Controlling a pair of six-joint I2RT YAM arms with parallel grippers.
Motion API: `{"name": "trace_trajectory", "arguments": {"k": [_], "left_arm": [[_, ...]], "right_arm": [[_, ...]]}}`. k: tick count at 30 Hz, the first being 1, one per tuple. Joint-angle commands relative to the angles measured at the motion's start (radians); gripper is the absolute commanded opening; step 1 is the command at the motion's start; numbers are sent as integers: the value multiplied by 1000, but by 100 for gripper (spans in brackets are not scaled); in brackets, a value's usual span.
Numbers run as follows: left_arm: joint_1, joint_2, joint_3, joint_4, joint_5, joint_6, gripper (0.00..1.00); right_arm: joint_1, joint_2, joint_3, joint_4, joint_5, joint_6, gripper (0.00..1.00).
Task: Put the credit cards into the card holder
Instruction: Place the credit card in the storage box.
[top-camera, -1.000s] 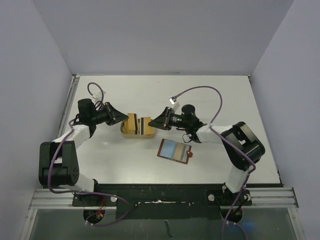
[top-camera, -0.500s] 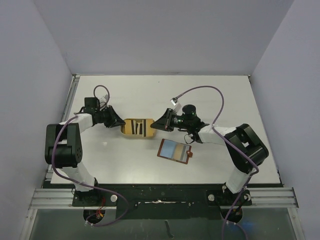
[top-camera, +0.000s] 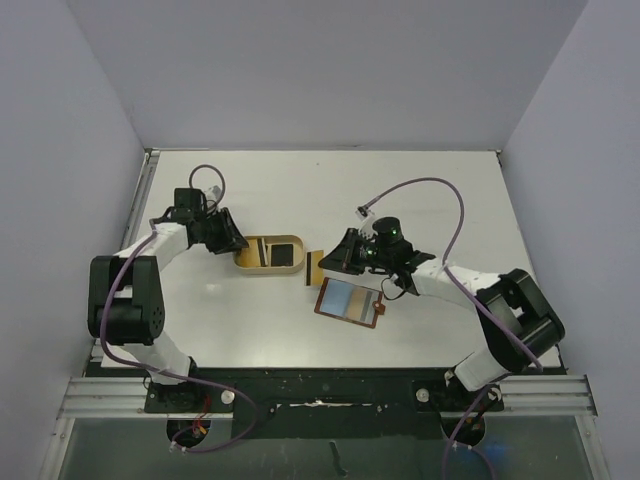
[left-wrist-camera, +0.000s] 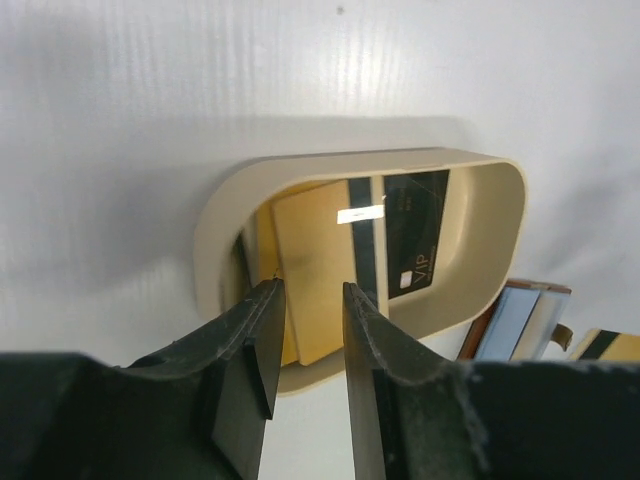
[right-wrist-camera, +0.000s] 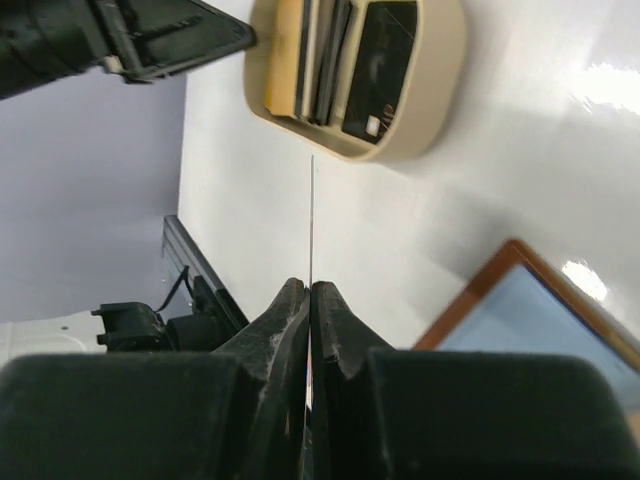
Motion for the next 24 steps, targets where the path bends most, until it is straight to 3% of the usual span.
{"name": "trace_trajectory", "arguments": {"k": [1, 15, 24], "left_arm": [[-68, -108, 47, -32, -73, 30, 28], [-370, -285, -105, 64, -68, -95, 28], [-551, -264, -174, 146, -126, -171, 25]], "right_arm": [[-6, -116, -58, -122, 87, -62, 0], [-48, -349, -192, -423, 283, -24, 0], [-62, -417, -225, -521, 331, 19, 0]]}}
